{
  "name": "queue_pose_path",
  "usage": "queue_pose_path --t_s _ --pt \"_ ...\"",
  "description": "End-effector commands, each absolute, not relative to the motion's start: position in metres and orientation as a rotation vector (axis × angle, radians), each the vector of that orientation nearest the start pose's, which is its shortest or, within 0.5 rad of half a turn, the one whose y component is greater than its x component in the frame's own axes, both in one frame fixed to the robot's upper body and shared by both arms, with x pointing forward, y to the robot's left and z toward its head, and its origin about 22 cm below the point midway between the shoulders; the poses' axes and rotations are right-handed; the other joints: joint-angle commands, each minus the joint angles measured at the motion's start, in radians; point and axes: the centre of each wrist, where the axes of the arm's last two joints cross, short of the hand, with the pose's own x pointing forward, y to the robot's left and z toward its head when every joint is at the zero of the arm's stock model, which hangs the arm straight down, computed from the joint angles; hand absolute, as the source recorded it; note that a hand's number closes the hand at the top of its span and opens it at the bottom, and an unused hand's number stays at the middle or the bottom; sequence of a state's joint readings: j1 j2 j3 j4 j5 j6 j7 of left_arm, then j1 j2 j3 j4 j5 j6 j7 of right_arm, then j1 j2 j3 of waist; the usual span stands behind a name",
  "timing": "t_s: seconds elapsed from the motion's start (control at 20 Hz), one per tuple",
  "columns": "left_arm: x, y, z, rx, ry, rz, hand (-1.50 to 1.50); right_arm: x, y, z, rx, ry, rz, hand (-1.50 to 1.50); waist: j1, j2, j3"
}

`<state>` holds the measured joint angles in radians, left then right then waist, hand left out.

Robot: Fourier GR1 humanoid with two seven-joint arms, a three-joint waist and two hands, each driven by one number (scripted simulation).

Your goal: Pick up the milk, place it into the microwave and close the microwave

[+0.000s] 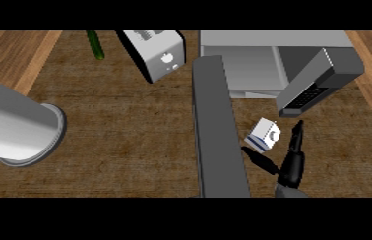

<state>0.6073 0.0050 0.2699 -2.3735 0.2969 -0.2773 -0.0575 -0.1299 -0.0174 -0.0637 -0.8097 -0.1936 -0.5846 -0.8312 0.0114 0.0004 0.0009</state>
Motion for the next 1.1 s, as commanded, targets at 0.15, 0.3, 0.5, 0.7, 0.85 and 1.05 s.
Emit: queue_pose_path --t_s 0.15,0.3,0.5,0.7,0.85,1.05 --pt "0.067 0.295 0.121 0.100 -1.961 0.081 -1.50 0.235 -0.270 -0.156 -0.642 -1.663 -0.232 1.50 0.005 0.001 0.001" --pt "0.069 0.305 0.098 0.120 -1.945 0.086 -1.50 0.231 -0.243 -0.167 -0.570 -1.721 -0.131 1.50 0.011 0.002 0.001" --pt "0.068 0.304 0.112 0.111 -1.965 0.089 -1.50 0.248 -0.240 -0.157 -0.698 -1.782 -0.077 1.50 0.005 0.001 0.000" --pt "0.069 0.299 0.104 0.097 -1.946 0.085 -1.50 0.266 -0.220 -0.148 -0.642 -1.851 -0.145 1.50 0.006 0.001 0.000" --pt "0.070 0.298 0.115 0.092 -1.964 0.094 -1.50 0.258 -0.271 -0.145 -0.406 -1.889 -0.002 1.50 0.005 0.003 0.001" --pt "0.066 0.308 0.109 0.080 -1.962 0.074 -1.50 0.277 -0.306 -0.124 -0.197 -1.921 0.160 1.50 0.025 0.003 0.002"
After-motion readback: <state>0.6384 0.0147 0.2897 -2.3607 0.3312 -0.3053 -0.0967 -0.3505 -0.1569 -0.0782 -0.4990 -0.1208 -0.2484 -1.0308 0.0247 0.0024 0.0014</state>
